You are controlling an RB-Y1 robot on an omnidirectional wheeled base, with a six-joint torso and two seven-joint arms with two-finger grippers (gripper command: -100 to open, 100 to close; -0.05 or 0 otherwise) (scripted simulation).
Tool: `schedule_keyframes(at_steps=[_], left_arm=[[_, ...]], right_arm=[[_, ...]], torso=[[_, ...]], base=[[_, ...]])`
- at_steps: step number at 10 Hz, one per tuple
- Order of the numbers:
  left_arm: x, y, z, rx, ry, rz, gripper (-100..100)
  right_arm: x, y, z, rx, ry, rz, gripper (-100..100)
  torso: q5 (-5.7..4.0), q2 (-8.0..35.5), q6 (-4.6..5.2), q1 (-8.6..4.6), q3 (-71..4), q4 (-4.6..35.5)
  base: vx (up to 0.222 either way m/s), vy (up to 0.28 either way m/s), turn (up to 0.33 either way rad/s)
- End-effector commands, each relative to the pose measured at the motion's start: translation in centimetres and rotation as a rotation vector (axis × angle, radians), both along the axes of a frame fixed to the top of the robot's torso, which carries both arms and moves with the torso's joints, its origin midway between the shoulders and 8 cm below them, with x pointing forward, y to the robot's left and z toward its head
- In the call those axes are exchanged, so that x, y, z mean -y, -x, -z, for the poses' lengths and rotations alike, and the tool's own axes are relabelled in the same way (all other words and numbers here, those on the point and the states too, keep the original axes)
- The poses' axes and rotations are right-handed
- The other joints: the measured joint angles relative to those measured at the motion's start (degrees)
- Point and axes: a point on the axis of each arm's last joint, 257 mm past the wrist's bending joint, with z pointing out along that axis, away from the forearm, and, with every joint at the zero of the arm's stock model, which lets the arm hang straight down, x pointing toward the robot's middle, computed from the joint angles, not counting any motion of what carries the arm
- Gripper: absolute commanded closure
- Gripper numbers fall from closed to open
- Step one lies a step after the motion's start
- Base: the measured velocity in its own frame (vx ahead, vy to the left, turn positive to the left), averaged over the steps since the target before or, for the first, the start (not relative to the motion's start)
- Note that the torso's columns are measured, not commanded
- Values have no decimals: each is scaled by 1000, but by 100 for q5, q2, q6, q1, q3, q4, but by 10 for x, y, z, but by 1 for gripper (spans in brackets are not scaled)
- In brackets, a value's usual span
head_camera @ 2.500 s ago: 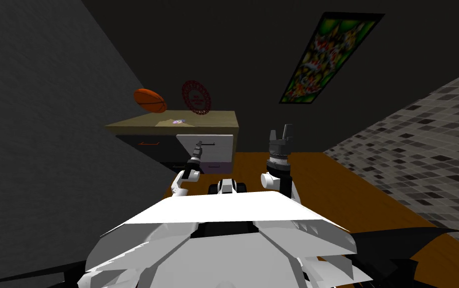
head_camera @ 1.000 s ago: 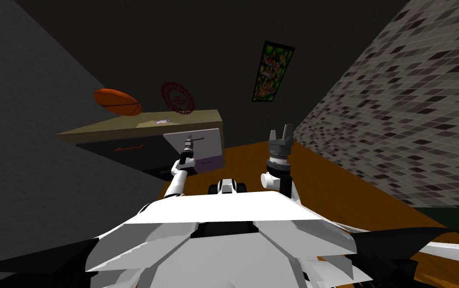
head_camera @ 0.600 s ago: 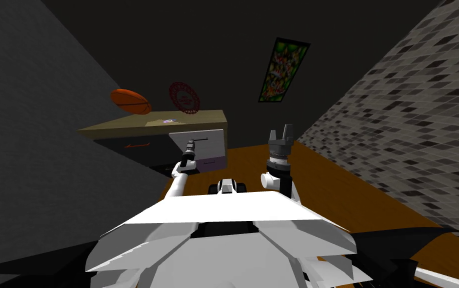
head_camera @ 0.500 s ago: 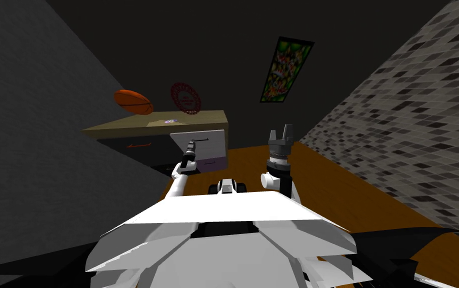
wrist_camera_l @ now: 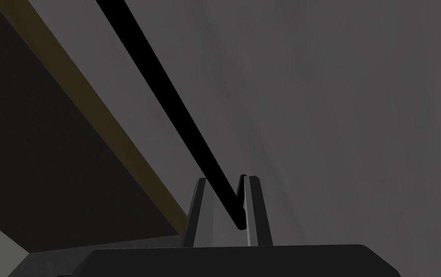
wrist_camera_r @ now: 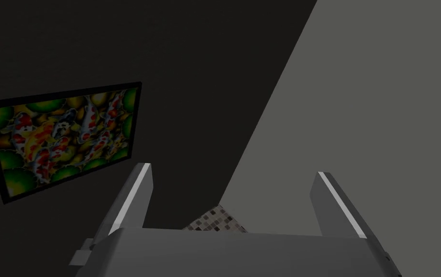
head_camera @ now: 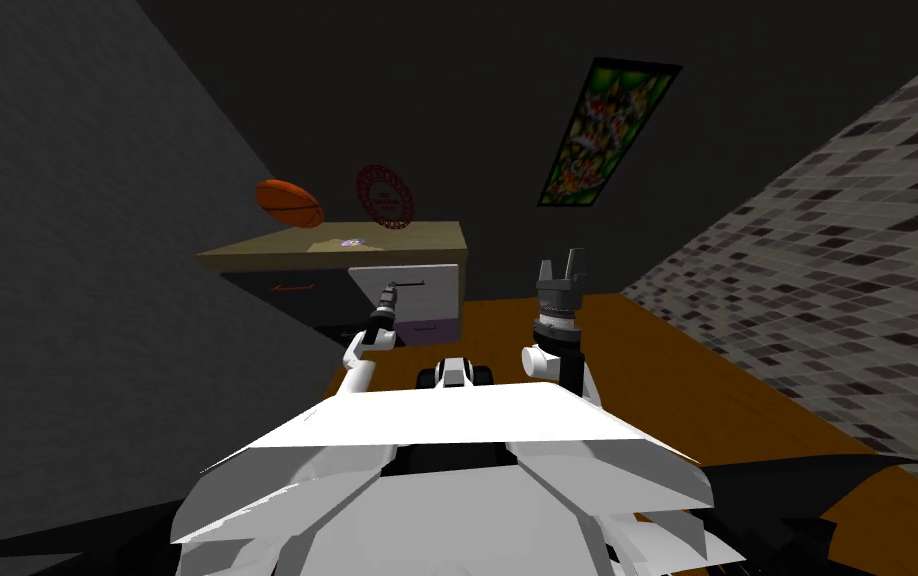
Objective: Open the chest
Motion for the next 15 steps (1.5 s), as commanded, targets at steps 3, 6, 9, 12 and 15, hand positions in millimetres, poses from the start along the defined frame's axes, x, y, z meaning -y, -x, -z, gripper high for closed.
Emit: schedule_keyframes(at_steps=[3, 6, 9, 12, 15], left_arm=[[40, 29, 0, 6, 11, 78, 100], [73, 53, 2, -1, 36, 138, 100], [73, 53, -10, 10, 32, 139, 100], [78, 56, -21, 14, 31, 153, 100], [76, 62, -15, 3, 30, 151, 100]], right_arm=[[0, 0, 0, 0, 0, 0, 0], [0, 0, 0, 0, 0, 0, 0], [0, 0, 0, 0, 0, 0, 0], [0, 0, 0, 0, 0, 0, 0], [0, 0, 0, 0, 0, 0, 0]], torso=[[6, 13, 25, -12, 9, -7], [2, 4, 39, -30, 2, -8], [-1, 13, 40, -35, 8, -4], [-8, 68, 40, -44, 41, 23], [-16, 24, 33, -46, 10, 19]], base=[[95, -9, 128], [74, -10, 177], [-1, 6, 37], [-192, 15, -1], [-137, 17, 18]])
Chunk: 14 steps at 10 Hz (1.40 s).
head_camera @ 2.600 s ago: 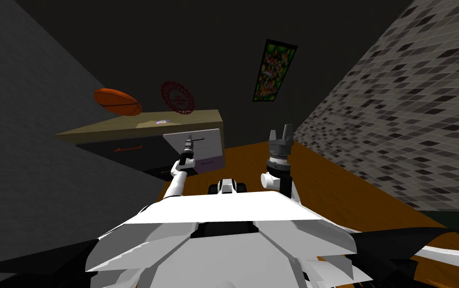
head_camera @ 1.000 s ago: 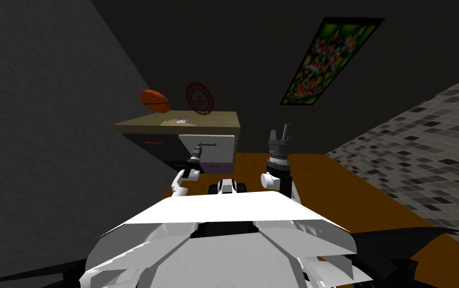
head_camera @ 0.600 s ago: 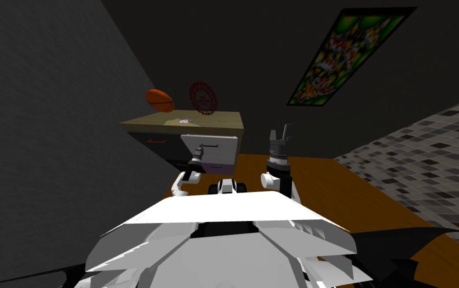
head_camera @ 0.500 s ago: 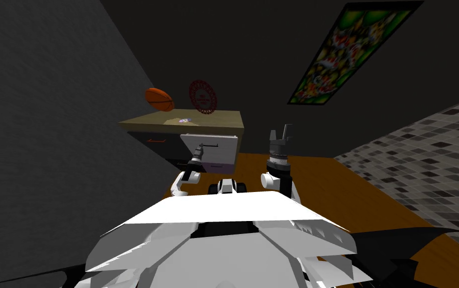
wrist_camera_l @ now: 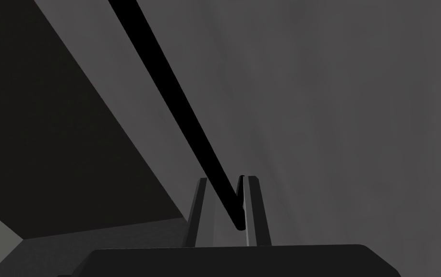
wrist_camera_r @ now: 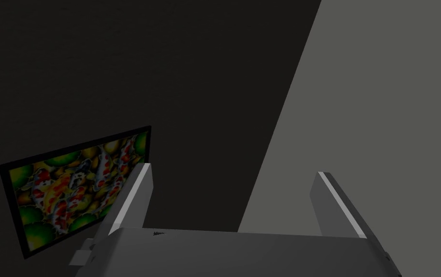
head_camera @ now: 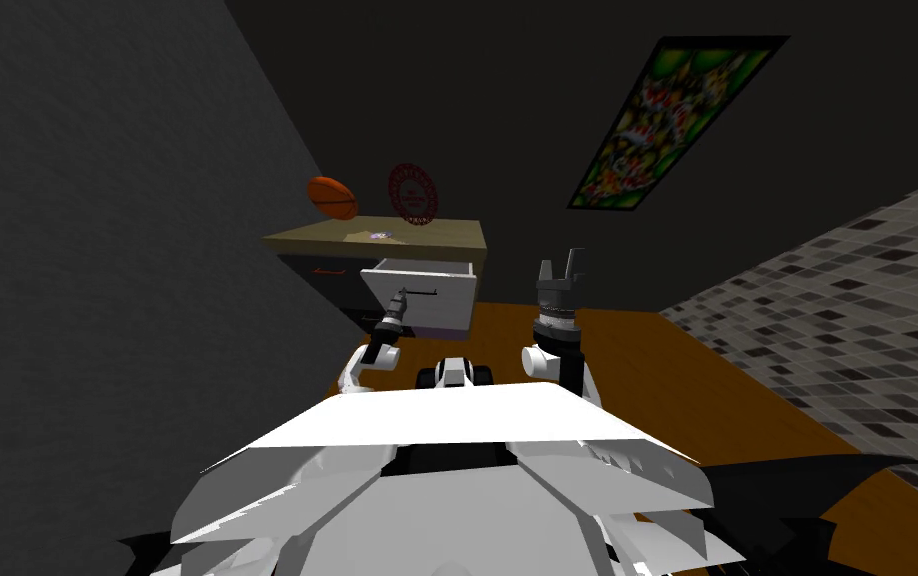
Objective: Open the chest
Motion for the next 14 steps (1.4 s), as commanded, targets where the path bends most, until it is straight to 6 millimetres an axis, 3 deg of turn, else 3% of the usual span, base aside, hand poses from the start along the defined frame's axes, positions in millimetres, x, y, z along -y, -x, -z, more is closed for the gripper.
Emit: schedule_keyframes(at_steps=[1, 2, 3, 4, 12, 13, 14], left_arm=[[5, 4, -11, 21, 1, 14, 100], [7, 6, -14, 27, 2, 18, 100], [2, 5, -5, 6, -1, 7, 100], [1, 6, -12, -3, 1, 4, -100], [0, 13, -53, -3, 10, 5, -100], [-1, 13, -44, -18, 11, 4, -100], [-1, 13, -43, -22, 11, 3, 0]], right_arm=[[0, 0, 0, 0, 0, 0, 0], [0, 0, 0, 0, 0, 0, 0], [0, 0, 0, 0, 0, 0, 0], [0, 0, 0, 0, 0, 0, 0], [0, 0, 0, 0, 0, 0, 0], [0, 0, 0, 0, 0, 0, 0], [0, 0, 0, 0, 0, 0, 0]], torso=[[2, 15, 2, 0, 12, 5], [-1, 20, 8, -11, 15, 8], [-4, 26, 14, -15, 18, 13], [-5, -5, 6, -11, 1, 8], [9, 2, -15, 27, 4, 0], [2, 15, -16, 23, 10, 13], [7, 15, -14, 22, 13, 4]], base=[[-168, -5, 20], [-183, 11, 24], [-87, 14, 9], [-14, 8, 4], [8, 2, 1], [7, 1, -1], [0, 0, 0]])
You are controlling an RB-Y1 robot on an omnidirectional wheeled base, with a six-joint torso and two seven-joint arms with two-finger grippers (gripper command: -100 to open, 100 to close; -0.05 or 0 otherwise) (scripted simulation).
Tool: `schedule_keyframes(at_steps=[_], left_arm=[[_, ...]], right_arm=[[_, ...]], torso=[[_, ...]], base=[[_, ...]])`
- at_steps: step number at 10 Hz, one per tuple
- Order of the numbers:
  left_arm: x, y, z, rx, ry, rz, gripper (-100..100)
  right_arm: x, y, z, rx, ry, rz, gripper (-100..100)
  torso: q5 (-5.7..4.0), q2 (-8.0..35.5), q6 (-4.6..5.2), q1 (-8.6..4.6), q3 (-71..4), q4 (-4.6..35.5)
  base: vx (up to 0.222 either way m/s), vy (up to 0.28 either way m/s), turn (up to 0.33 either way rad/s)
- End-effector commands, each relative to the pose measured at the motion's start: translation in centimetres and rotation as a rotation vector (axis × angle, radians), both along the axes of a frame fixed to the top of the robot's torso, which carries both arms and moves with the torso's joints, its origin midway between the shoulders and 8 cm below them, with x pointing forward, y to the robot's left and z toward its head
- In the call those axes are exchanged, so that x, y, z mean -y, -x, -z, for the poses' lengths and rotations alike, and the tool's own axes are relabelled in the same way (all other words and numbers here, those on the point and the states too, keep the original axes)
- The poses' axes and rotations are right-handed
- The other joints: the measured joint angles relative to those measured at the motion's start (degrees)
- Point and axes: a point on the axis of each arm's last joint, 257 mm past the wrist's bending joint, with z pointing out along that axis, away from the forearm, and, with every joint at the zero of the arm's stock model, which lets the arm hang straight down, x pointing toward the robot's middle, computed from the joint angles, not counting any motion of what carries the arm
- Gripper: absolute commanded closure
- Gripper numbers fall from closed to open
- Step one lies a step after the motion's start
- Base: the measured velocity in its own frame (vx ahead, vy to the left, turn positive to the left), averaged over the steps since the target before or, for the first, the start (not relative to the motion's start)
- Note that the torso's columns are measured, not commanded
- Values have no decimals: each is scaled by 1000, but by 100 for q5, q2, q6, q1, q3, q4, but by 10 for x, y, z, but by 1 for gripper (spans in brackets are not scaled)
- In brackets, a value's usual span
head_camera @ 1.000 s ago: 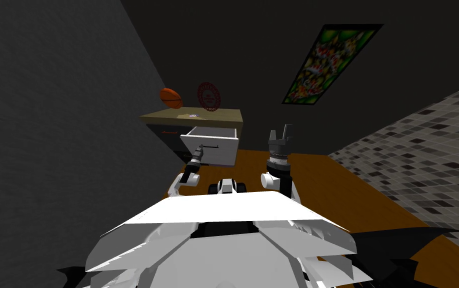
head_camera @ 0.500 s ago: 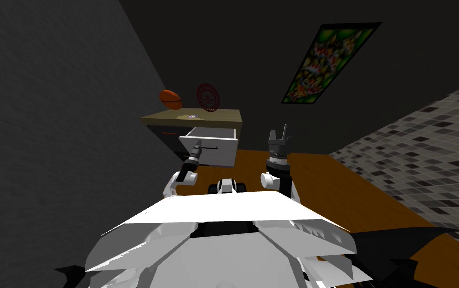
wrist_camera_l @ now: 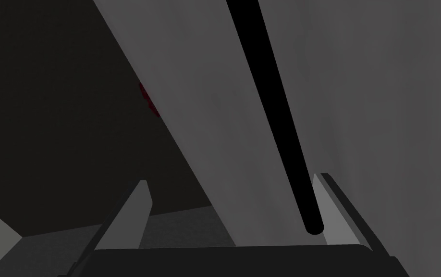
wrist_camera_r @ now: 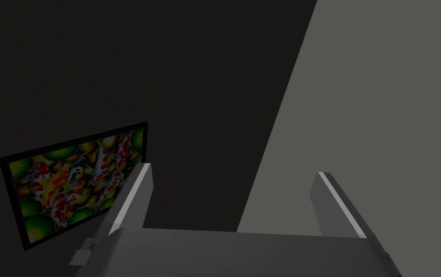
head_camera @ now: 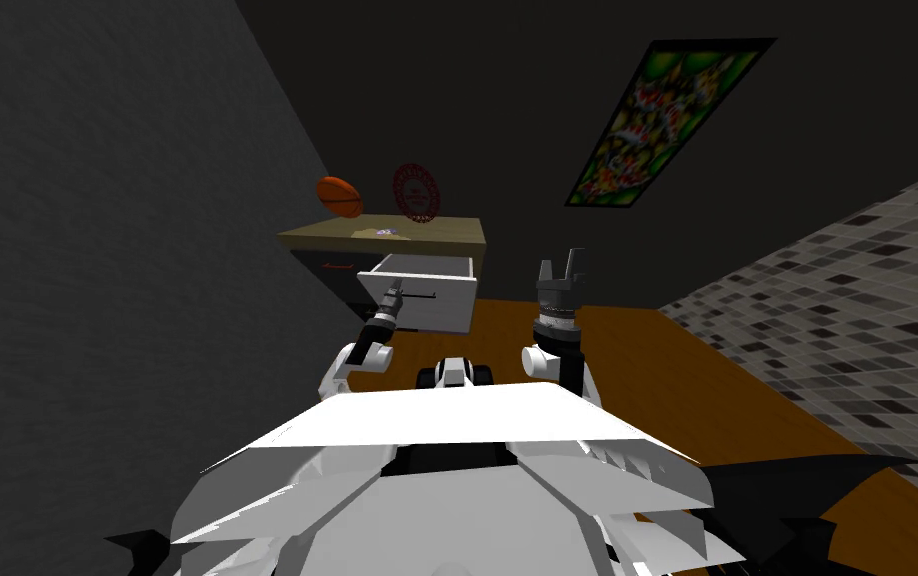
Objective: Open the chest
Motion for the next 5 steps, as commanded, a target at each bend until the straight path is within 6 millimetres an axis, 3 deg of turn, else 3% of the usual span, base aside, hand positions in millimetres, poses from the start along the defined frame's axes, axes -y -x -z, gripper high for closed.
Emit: schedule_keyframes(at_steps=[1, 5], left_arm=[[0, 0, 2, -4, 0, -1, 0], [-1, 0, 5, -12, 0, -2, 0]], right_arm=[[0, 0, 0, 0, 0, 0, 0], [0, 0, 0, 0, 0, 0, 0]], torso=[[3, -7, 2, 1, -4, -6], [8, -25, 4, 5, -15, -18]], base=[[0, 0, 0], [0, 0, 0]])
